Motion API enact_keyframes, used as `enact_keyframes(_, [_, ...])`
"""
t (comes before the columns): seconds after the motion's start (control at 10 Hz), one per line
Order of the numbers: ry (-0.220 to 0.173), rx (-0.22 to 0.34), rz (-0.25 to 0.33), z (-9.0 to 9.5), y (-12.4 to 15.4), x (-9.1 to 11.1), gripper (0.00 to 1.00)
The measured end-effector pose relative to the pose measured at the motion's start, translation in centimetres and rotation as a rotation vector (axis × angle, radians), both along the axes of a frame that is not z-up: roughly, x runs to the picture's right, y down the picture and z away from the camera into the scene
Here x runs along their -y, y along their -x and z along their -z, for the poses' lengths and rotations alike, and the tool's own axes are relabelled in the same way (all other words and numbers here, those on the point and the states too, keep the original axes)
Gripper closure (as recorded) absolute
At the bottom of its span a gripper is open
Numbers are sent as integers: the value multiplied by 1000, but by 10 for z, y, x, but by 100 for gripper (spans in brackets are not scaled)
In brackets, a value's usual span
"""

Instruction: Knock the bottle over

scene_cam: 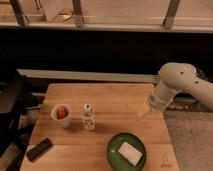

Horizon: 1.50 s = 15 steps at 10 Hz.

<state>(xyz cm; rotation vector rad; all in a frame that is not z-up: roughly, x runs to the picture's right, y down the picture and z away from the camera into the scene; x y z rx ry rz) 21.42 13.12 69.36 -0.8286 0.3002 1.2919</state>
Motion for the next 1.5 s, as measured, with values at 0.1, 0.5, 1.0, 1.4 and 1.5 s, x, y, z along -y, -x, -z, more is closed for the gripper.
enact_keyframes(0.1, [0, 0, 0, 0, 0, 0, 34])
enact_keyframes(0.5, [0, -1, -1, 0, -1, 0, 34])
enact_keyframes(1.0, [0, -1, -2, 0, -1, 0, 34])
enact_keyframes(1.4, [0, -1, -2, 0, -1, 0, 34])
enact_keyframes(1.5, [0, -2, -2, 0, -1, 0, 37])
